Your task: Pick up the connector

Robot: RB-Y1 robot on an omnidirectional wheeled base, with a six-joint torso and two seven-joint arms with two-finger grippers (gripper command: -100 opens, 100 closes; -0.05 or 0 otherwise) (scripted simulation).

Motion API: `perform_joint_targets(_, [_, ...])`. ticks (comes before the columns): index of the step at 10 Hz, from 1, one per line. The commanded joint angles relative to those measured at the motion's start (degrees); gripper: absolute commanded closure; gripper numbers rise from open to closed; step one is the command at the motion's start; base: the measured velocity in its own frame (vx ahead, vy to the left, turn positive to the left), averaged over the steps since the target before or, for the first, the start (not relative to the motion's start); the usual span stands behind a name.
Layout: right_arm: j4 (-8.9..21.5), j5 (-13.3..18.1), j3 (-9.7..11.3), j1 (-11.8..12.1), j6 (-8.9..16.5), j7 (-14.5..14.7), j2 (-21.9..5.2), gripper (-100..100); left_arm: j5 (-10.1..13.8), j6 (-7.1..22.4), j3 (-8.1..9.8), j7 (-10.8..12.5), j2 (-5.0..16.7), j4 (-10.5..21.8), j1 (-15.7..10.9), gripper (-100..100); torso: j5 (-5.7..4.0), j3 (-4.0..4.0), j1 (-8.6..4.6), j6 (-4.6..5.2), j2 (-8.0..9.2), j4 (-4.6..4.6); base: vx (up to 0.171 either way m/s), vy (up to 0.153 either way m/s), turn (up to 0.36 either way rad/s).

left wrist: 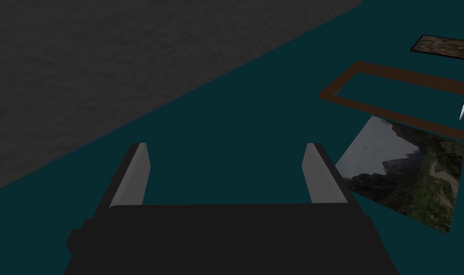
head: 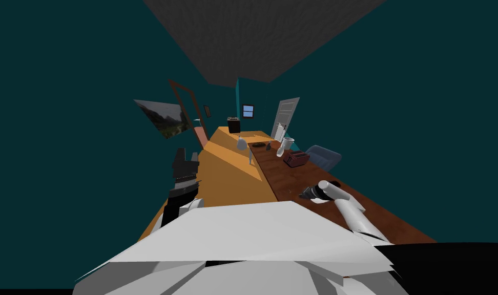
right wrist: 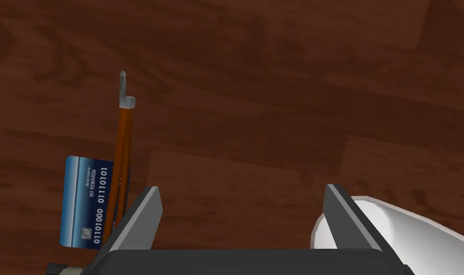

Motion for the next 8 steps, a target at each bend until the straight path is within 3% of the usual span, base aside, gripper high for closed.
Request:
perform_joint_targets(1, [2.9, -1.8, -0.6, -1.0, 2.9, -0.4, -0.7, -100, 0.0, 0.0, 0.00, 0.0, 0.0, 0.0, 0.0, 0, 0.00, 0.00, 0.00, 0.00, 0.00, 0.00, 0.016, -0.017, -0.005])
perform_joint_targets(4, [6.4, -3.2, -1.1, -1.8, 5.7, -0.7, -1.3, -100, 0.0, 0.0, 0.00, 0.0, 0.0, 0.0, 0.0, 0, 0.00, 0.00, -0.02, 0.00, 0.00, 0.00, 0.015, -0.015, -0.005])
perform_joint_targets(5, [8.7, -4.5, -1.6, -2.6, 7.9, -0.9, -1.7, -100, 0.0, 0.0, 0.00, 0.0, 0.0, 0.0, 0.0, 0, 0.00, 0.01, -0.01, 0.00, 0.02, 0.01, 0.011, -0.016, -0.011])
perform_joint_targets(6, [8.9, -4.5, -1.6, -2.6, 7.9, -0.9, -1.7, -100, 0.0, 0.0, 0.00, 0.0, 0.0, 0.0, 0.0, 0, 0.00, 0.02, -0.02, 0.01, 0.04, 0.01, 0.010, -0.011, -0.010])
perform_joint_targets(8, [13.6, -6.7, -2.2, -3.9, 11.2, -1.2, -2.2, -100, 0.0, 0.0, 0.00, 0.0, 0.0, 0.0, 0.0, 0, 0.00, 0.02, 0.00, 0.00, 0.03, 0.01, 0.012, -0.011, -0.017])
